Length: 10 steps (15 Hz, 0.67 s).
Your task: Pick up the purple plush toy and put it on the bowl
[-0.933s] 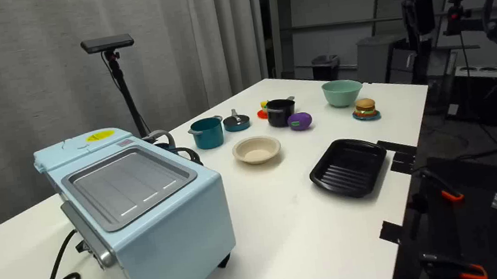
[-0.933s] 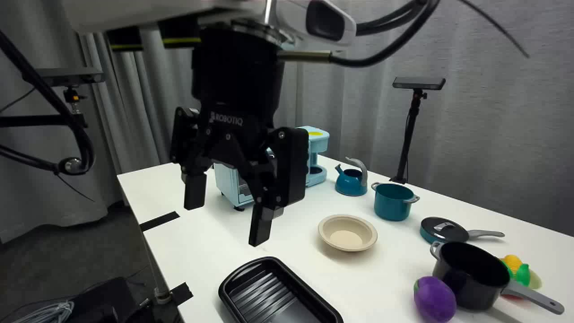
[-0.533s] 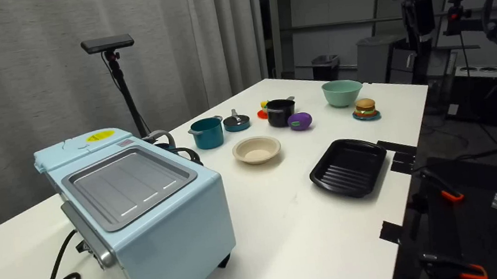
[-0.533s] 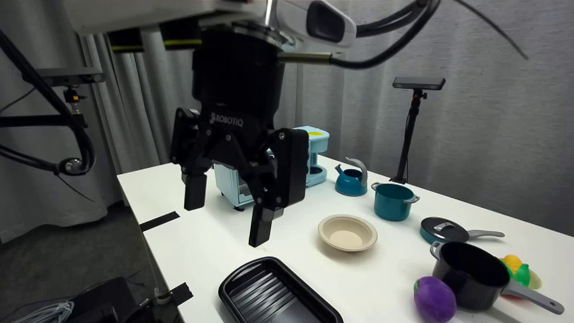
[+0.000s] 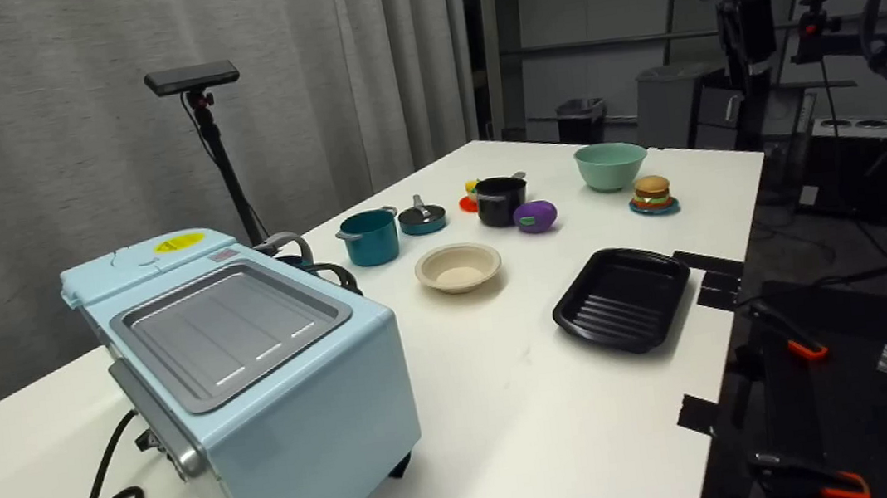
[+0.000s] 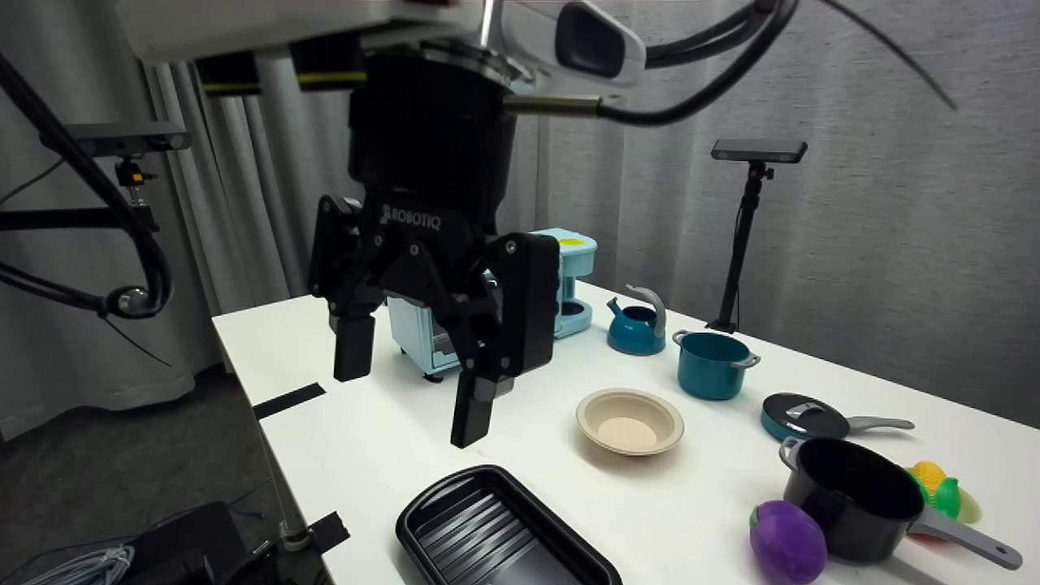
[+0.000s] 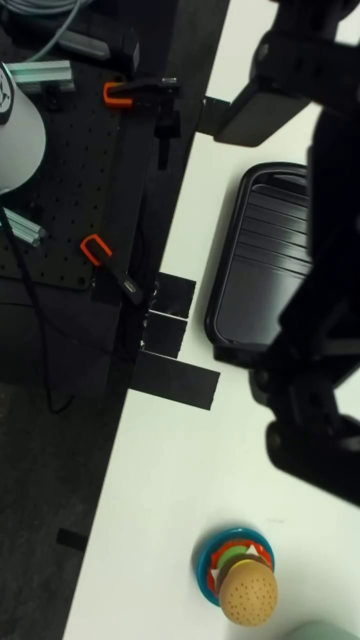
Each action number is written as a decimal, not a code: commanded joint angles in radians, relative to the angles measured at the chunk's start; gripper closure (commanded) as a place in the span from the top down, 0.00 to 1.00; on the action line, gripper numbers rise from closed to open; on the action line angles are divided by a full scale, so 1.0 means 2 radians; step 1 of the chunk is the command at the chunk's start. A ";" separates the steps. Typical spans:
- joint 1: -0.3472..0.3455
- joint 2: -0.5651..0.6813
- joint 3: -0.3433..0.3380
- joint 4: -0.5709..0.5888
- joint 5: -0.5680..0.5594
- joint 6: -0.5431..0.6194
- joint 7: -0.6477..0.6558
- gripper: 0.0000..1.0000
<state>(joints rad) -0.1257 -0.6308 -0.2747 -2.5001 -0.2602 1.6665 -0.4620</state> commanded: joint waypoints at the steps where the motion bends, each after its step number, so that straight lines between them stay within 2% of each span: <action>1: 0.000 -0.002 0.000 -0.002 -0.001 0.011 0.008 1.00; 3: -0.001 -0.002 0.000 -0.003 0.003 0.015 0.018 1.00; 4: 0.021 0.036 0.023 0.090 0.030 -0.040 0.027 1.00; 5: 0.024 0.054 0.021 0.102 0.039 -0.031 0.030 1.00; 10: 0.035 0.153 0.035 0.239 0.065 -0.030 0.045 1.00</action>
<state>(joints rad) -0.0669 -0.4833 -0.2082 -2.2058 -0.1625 1.6534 -0.3876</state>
